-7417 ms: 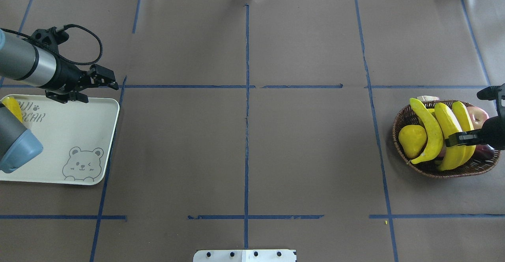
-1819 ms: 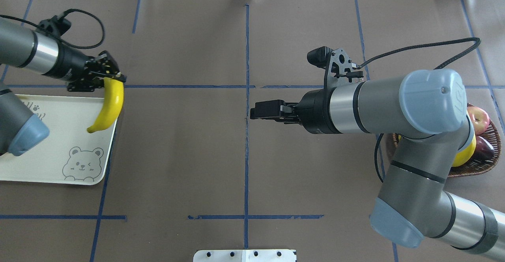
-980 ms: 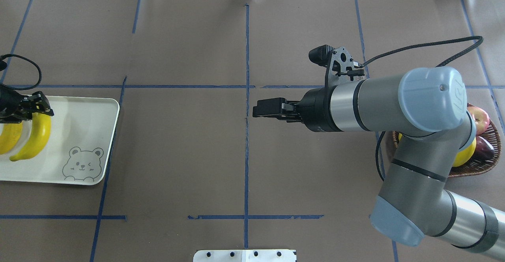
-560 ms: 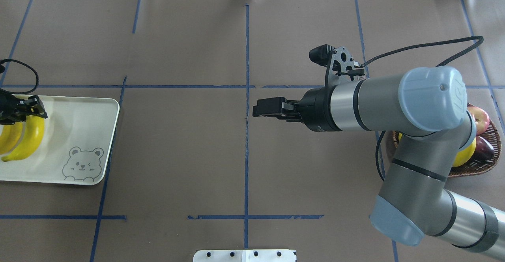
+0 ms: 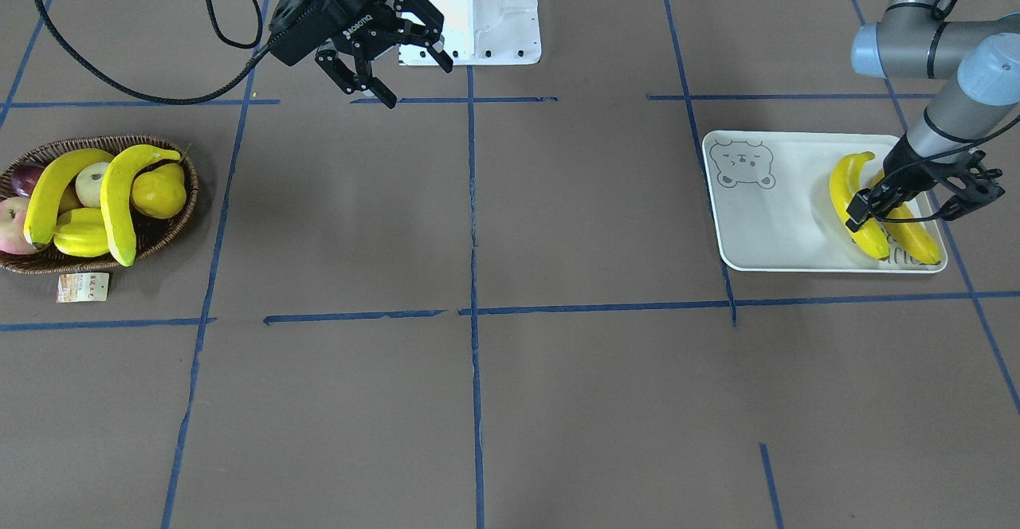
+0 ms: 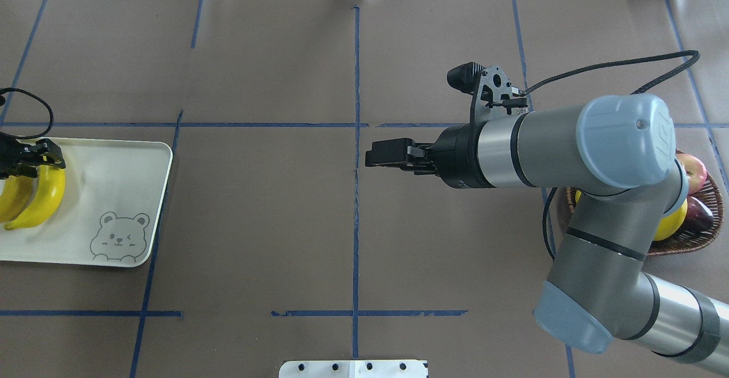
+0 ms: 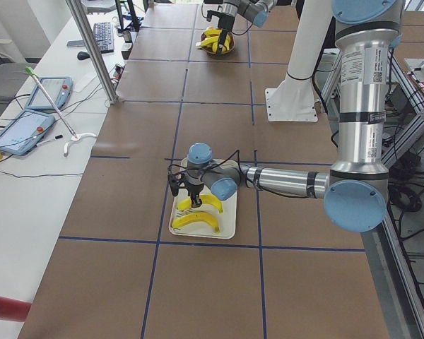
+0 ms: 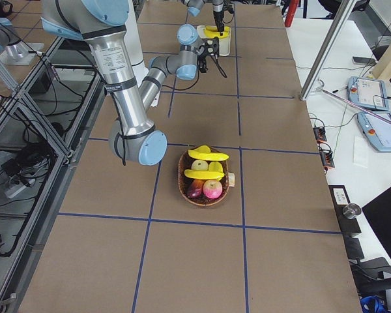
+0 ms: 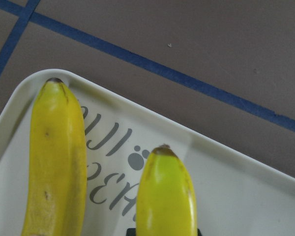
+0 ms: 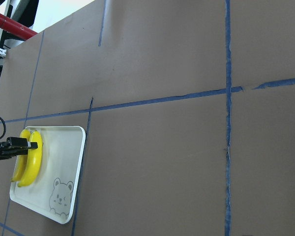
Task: Transfer all bananas from basket to plate
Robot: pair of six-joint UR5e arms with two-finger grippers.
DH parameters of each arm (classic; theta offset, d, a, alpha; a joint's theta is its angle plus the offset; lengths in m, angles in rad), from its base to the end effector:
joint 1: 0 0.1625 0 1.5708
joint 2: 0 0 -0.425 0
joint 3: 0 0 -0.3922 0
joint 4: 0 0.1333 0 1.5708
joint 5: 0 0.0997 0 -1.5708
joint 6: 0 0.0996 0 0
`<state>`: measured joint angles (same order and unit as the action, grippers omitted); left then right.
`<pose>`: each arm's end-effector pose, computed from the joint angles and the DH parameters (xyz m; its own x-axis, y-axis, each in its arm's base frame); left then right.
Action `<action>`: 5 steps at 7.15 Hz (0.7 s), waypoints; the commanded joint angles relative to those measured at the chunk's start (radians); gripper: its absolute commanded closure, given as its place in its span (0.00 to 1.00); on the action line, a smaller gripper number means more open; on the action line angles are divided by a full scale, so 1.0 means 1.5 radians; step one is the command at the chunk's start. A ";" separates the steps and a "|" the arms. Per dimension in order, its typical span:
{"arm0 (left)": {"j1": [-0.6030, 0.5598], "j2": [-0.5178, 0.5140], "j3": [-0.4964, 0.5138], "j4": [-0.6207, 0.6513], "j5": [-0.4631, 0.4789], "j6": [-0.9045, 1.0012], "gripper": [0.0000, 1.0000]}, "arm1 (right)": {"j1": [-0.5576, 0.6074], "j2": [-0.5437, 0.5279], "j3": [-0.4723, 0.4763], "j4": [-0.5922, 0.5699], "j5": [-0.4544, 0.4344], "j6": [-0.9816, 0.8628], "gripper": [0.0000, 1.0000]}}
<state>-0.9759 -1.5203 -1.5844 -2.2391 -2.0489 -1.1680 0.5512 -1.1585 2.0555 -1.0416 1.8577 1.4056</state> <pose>0.2095 -0.4657 0.6140 0.6448 -0.3318 -0.6886 0.3591 0.9267 -0.1103 -0.3913 -0.3639 0.1605 0.1645 -0.0840 0.9828 -0.2400 0.9630 0.1225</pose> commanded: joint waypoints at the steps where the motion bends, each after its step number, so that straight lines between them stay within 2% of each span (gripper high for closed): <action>1: -0.003 -0.002 -0.011 -0.001 -0.001 0.027 0.00 | 0.007 -0.001 0.000 -0.010 0.001 0.001 0.00; 3: 0.000 -0.012 -0.073 0.010 -0.014 0.031 0.00 | 0.043 -0.011 0.028 -0.086 0.037 -0.002 0.00; 4: 0.002 -0.018 -0.097 0.012 -0.015 0.031 0.00 | 0.077 -0.052 0.063 -0.124 0.073 -0.009 0.00; 5: 0.002 -0.032 -0.108 0.013 -0.016 0.024 0.00 | 0.091 -0.131 0.095 -0.114 0.085 -0.011 0.00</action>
<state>-0.9739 -1.5495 -1.7170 -2.2227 -2.0691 -1.1245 0.6520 -1.2464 2.1427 -1.1966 1.9503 1.3947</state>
